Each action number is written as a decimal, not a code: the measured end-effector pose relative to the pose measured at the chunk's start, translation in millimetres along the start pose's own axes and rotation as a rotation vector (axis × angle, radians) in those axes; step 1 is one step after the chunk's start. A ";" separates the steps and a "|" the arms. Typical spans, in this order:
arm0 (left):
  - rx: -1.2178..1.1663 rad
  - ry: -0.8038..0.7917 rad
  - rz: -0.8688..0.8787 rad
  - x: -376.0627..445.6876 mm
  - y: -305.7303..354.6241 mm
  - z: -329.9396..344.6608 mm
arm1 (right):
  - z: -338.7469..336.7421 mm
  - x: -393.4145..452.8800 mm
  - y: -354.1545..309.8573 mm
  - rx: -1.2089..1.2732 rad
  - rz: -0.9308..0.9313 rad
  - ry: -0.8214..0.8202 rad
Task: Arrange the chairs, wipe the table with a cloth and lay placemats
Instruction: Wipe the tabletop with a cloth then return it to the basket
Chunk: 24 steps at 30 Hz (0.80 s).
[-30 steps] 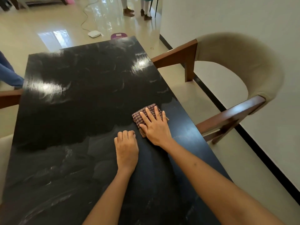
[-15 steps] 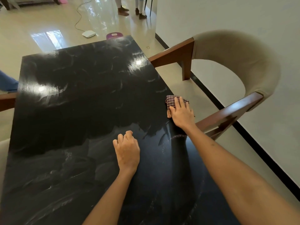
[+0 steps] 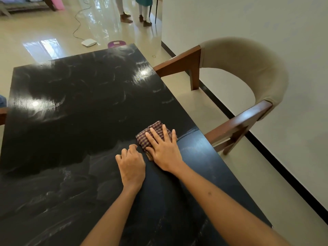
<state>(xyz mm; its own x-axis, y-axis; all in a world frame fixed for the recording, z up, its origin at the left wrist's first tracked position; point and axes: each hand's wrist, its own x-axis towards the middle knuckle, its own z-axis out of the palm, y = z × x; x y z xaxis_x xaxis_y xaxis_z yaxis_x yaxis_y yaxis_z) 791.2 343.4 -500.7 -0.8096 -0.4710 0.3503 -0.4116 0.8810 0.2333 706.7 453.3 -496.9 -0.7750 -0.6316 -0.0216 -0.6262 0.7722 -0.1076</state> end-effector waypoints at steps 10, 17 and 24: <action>-0.032 0.026 -0.003 0.4 0.8 2.7 | -14.5 -6.5 98.9 0.129 0.568 -0.032; -0.047 0.012 -0.004 0.3 -0.5 0.3 | -13.2 -27.6 64.1 0.045 0.392 0.000; -0.067 -0.010 -0.007 -0.4 1.2 -3.4 | 2.2 -67.6 -17.9 0.025 0.143 0.012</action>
<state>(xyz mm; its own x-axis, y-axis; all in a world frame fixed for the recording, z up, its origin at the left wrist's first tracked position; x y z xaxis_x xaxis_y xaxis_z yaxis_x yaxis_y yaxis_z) 792.5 344.4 -497.4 -0.8110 -0.4766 0.3393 -0.3887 0.8724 0.2963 770.5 482.0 -495.6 -0.8574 -0.5140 -0.0270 -0.5069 0.8523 -0.1293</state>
